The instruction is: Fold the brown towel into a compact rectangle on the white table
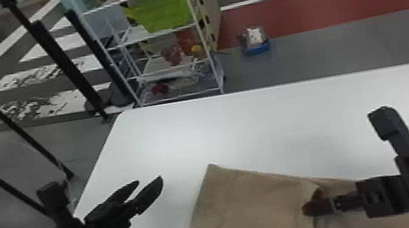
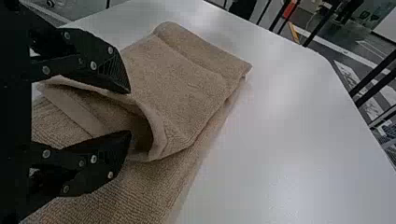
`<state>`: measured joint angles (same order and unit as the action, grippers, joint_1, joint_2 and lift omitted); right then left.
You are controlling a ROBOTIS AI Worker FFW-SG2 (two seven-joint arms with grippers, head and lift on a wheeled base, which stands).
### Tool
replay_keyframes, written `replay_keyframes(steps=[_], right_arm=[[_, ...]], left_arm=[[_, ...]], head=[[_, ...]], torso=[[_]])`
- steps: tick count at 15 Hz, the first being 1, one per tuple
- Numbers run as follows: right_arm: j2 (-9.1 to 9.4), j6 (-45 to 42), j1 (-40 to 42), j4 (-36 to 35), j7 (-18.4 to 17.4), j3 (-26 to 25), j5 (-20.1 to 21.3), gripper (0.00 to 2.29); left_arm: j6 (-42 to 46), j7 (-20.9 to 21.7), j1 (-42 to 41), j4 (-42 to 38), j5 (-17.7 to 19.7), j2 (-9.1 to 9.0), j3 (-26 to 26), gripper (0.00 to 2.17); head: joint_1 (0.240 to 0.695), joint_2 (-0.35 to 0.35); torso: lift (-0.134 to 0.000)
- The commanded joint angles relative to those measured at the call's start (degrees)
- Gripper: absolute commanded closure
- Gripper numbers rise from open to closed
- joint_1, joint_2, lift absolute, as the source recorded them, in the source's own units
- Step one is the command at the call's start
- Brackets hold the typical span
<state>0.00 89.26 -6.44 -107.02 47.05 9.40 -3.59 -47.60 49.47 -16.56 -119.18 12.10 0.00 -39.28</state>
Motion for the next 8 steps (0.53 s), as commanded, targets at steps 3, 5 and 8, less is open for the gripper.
replay_keyframes(steps=[3,5,8], right_arm=[[0.05,0.82,0.03,1.38,-0.03,-0.17,-0.27,0.94],[0.05,0.82,0.03,1.29,-0.11,-0.79,-1.59,0.93],[0.05,0.82,0.38,-0.82,-0.03,-0.87,-1.50,0.65]], left_arm=[[0.00,-0.07,0.04,0.09,0.03,-0.15,0.00,0.02],[0.00,-0.07,-0.05,0.09,0.03,-0.15,0.08,0.02],[0.00,0.19,0.04,0.09,-0.06,-0.15,-0.53,0.02]], head=[[0.695,0.350],[0.695,0.350],[0.695,0.350]], torso=[[-0.124],[-0.124],[-0.124]])
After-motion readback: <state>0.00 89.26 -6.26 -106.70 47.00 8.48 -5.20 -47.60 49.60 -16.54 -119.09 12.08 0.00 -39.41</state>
